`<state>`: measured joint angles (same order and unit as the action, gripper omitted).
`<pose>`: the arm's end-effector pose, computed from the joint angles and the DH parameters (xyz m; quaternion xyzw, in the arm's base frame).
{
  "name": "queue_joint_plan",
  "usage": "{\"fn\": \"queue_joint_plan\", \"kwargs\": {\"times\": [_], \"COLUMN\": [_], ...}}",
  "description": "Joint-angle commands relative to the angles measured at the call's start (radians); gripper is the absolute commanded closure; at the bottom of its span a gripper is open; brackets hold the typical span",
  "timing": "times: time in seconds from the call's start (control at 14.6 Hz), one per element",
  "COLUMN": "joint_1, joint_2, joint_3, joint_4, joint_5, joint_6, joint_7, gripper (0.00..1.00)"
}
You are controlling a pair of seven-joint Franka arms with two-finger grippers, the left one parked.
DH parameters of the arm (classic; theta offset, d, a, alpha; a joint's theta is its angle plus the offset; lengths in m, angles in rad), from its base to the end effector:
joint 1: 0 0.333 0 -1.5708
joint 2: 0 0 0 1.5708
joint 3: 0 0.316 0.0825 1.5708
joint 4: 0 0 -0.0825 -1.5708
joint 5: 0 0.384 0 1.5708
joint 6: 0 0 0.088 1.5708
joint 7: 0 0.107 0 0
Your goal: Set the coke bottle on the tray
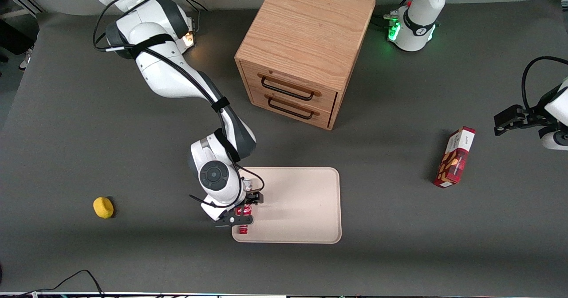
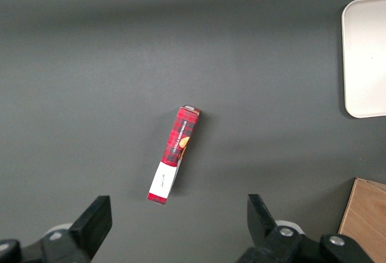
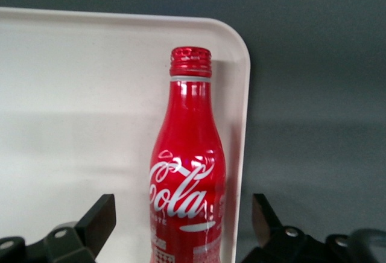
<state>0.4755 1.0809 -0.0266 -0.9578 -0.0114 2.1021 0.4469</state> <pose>0.7104 0.3507 0.2083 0.9993 0.0111 0.0359 0.0011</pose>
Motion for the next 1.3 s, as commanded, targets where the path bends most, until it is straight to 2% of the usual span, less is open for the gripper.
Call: {"fn": "queue_joint_plan", "kwargs": {"times": [0.0,0.14,0.41,0.62,0.75,1.1,1.23], "joint_1": [0.000,-0.003,-0.035,-0.060,-0.115,-0.239,-0.308], "joint_2": [-0.051,-0.166,-0.516,-0.717,-0.838,-1.217,-1.289], "joint_3": [-0.004,-0.004,0.011,0.011,0.016,0.017,0.017], "joint_4": [-0.018,-0.134,-0.470,-0.600,-0.663,-0.953,-0.972], "joint_5": [0.004,0.004,0.013,0.014,0.016,0.016,0.016], "joint_6": [-0.052,-0.129,-0.191,-0.318,-0.375,-0.408,-0.460], "joint_7": [0.021,0.006,0.001,-0.088,-0.144,-0.302,-0.399], "gripper": [0.00,0.00,0.00,0.00,0.00,0.00,0.00]}}
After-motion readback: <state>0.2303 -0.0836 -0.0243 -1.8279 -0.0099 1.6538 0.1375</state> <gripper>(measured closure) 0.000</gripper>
